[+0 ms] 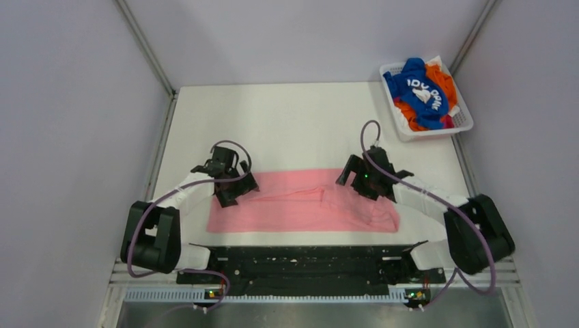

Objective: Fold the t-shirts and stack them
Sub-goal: Rotate the tshirt 90 degrees

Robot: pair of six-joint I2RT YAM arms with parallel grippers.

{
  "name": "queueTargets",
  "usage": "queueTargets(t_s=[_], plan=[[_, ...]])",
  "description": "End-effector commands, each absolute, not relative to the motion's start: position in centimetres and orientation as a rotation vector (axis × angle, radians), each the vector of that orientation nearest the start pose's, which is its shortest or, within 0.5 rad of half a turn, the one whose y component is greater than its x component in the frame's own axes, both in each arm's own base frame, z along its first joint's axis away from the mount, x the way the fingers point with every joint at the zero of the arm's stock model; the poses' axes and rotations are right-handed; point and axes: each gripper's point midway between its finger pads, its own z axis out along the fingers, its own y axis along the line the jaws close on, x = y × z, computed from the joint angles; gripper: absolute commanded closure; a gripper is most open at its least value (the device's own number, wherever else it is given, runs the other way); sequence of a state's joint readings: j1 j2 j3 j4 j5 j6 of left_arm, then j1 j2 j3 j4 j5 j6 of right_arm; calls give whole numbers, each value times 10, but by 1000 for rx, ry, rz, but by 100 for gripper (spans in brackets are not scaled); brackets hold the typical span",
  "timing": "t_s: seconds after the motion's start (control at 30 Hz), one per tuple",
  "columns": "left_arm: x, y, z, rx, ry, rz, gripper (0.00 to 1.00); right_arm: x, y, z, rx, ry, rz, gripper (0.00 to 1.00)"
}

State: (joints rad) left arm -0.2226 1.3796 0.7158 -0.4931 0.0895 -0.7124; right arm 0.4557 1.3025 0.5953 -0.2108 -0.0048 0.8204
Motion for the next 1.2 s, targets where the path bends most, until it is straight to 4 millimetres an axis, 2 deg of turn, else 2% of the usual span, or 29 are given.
queueTargets(t_s=[0.0,0.1,0.23,0.33,0.37,0.4,0.43,0.5,0.63,0.7,0.77,0.87,0.93,0.97,1.0,1.03,1.1,1.13,1.17], plan=[[247,-113,19,-703,2680,-454,1,325,162,27,508,2476,521,1],[239,-126,17,-706,2670,-498,1,374,160,23,516,2445,561,1],[224,-164,15,-592,2685,-575,1,461,196,32,307,2401,652,2],[211,-196,8,-528,2713,-639,1,509,224,17,180,2476,703,2],[207,-207,6,-505,2720,-664,1,518,231,9,154,2507,718,2],[205,-222,7,-480,2720,-703,1,539,241,14,125,2479,751,2],[207,-241,10,-450,2705,-773,1,549,249,1,110,2485,779,2],[206,-276,13,-358,2710,-876,1,568,273,3,59,2443,896,3],[207,-326,6,-176,2820,-850,1,608,322,32,-70,2232,1106,5],[210,-351,13,-93,2826,-848,1,625,333,47,-81,2124,1127,5],[205,-363,19,-15,2816,-843,1,634,339,65,-89,2030,1152,4],[208,-362,39,36,2745,-804,1,639,341,101,-155,1952,1130,2],[206,-359,51,67,2712,-783,1,640,337,142,-204,1897,1082,1],[205,-356,59,86,2690,-775,1,636,334,162,-228,1887,1061,1],[204,-351,68,105,2667,-749,1,628,332,195,-284,1844,1045,1],[203,-345,73,122,2655,-724,1,618,331,220,-327,1817,1040,1],[204,-326,75,110,2634,-631,1,598,322,252,-377,1811,978,1],[203,-316,77,105,2629,-595,1,590,314,263,-374,1824,916,1],[200,-305,77,102,2630,-560,1,584,302,265,-355,1850,836,1]])
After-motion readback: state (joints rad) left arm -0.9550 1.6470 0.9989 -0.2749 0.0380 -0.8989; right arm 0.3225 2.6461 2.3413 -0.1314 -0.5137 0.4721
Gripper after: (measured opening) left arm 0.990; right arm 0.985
